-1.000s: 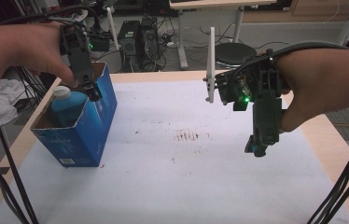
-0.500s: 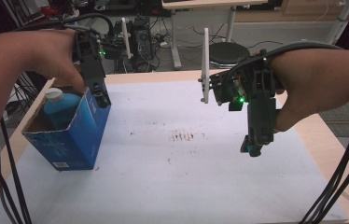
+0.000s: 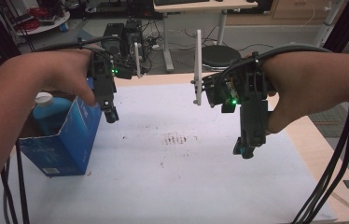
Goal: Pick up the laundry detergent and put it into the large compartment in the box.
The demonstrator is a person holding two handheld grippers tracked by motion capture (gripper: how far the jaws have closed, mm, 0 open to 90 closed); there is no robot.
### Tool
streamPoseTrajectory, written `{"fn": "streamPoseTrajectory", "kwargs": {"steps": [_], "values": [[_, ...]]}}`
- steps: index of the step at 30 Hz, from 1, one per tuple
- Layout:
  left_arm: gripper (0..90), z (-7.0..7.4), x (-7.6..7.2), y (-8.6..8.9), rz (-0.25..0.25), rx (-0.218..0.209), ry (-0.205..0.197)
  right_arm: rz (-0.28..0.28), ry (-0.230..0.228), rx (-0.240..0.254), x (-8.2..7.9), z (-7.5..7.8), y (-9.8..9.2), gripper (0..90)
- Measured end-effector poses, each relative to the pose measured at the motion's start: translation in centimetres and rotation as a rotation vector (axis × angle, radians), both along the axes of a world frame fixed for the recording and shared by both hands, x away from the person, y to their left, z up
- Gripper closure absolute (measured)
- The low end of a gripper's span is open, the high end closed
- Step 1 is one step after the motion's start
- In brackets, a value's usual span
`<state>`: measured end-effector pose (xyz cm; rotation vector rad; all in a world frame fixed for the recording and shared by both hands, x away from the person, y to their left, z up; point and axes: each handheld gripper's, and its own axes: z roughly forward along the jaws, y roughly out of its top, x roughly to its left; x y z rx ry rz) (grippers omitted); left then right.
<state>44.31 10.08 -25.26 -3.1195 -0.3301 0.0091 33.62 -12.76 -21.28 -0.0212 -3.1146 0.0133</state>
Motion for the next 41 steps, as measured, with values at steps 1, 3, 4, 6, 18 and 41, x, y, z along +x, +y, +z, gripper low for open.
{"fn": "streamPoseTrajectory", "kwargs": {"steps": [1,3,4,6,18,41], "values": [[1.6,-0.1,0.1,-0.1,-0.002,-0.005,0.0,0.001,-0.001,0.001,0.1,0.0,0.0,2.3],[1.7,-0.3,0.2,-0.1,0.002,-0.005,0.003,0.003,-0.002,0.003,0.2,0.0,-0.1,2.3],[1.6,-0.5,0.2,-0.2,-0.005,-0.005,0.005,0.002,-0.002,0.006,0.4,0.0,-0.1,2.3],[1.6,-0.7,0.2,-0.2,-0.009,-0.002,0.008,0.002,-0.001,0.004,0.5,0.0,0.0,2.3],[1.6,-0.7,0.4,0.4,-0.006,0.008,0.009,0.012,0.002,0.006,0.9,-0.1,0.4,2.3],[1.6,-1.1,0.1,0.8,0.023,0.041,0.011,0.025,-0.014,-0.009,0.4,0.4,1.8,2.3]]}}
